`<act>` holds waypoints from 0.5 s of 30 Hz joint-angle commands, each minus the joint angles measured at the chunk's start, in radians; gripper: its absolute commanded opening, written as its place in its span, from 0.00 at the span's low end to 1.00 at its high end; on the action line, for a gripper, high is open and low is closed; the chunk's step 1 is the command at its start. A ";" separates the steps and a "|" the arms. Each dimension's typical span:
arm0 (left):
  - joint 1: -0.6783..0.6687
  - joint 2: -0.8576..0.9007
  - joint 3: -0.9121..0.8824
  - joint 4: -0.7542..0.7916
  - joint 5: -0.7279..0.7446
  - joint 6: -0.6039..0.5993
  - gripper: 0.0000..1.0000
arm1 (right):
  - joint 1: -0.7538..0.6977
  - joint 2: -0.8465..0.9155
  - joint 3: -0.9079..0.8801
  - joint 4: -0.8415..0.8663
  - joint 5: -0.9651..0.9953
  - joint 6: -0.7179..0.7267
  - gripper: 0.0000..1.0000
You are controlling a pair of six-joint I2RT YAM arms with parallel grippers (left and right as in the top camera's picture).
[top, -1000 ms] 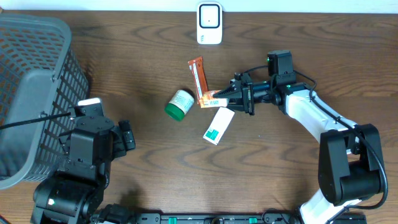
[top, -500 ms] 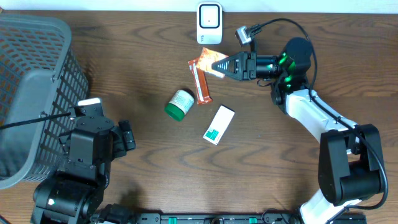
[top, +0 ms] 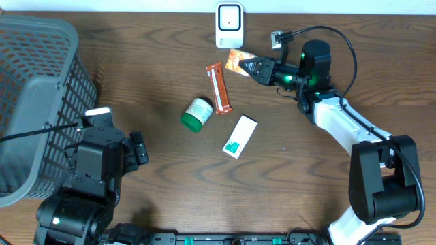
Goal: Scan the item barcode
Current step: 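Carry the snack packet to the white scanner and hold it under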
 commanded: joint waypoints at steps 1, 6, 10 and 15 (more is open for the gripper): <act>0.005 -0.004 0.010 0.000 -0.006 0.013 0.98 | 0.003 0.000 0.014 -0.012 0.077 -0.080 0.16; 0.005 -0.004 0.010 0.000 -0.006 0.013 0.98 | 0.011 0.000 0.015 -0.018 0.235 -0.131 0.18; 0.005 -0.004 0.010 0.001 -0.006 0.013 0.98 | 0.042 0.000 0.018 -0.015 0.454 -0.187 0.20; 0.005 -0.004 0.010 0.000 -0.006 0.013 0.98 | 0.116 0.000 0.034 0.024 0.752 -0.309 0.21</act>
